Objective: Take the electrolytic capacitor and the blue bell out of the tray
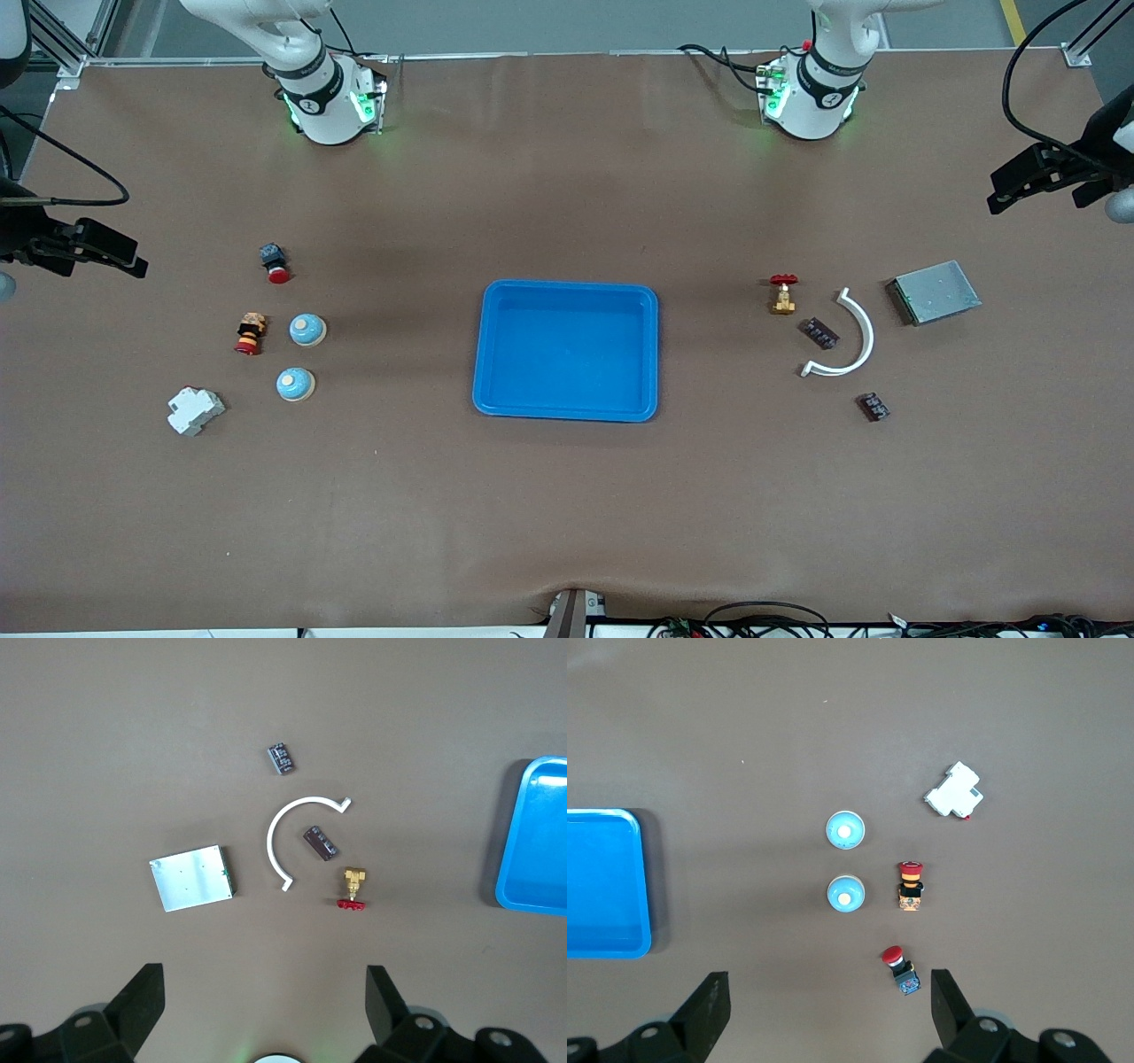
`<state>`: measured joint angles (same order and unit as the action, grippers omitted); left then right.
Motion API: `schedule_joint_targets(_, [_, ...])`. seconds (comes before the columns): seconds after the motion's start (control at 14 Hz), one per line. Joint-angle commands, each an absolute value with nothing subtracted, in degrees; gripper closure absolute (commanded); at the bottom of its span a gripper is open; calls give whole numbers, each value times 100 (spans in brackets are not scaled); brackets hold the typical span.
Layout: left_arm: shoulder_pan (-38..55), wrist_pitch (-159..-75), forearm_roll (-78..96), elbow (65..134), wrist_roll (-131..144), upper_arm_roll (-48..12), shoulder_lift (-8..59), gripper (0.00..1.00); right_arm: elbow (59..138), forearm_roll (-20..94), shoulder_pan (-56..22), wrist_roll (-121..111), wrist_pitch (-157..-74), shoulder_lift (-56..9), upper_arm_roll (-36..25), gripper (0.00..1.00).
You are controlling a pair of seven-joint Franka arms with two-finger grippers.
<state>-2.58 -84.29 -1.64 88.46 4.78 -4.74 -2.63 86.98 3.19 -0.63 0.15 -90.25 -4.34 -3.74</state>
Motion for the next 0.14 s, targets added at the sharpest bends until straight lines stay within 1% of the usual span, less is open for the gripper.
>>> schedule_joint_targets(0.0, [-272, -8376, -114, 8754, 343, -475, -237, 0, 8921, 334, 0, 79, -9105, -229, -325, 0])
schedule_joint_targets(0.07, [-272, -8376, -114, 8754, 351, -475, -237, 0, 8921, 334, 0, 79, -9114, -229, -325, 0])
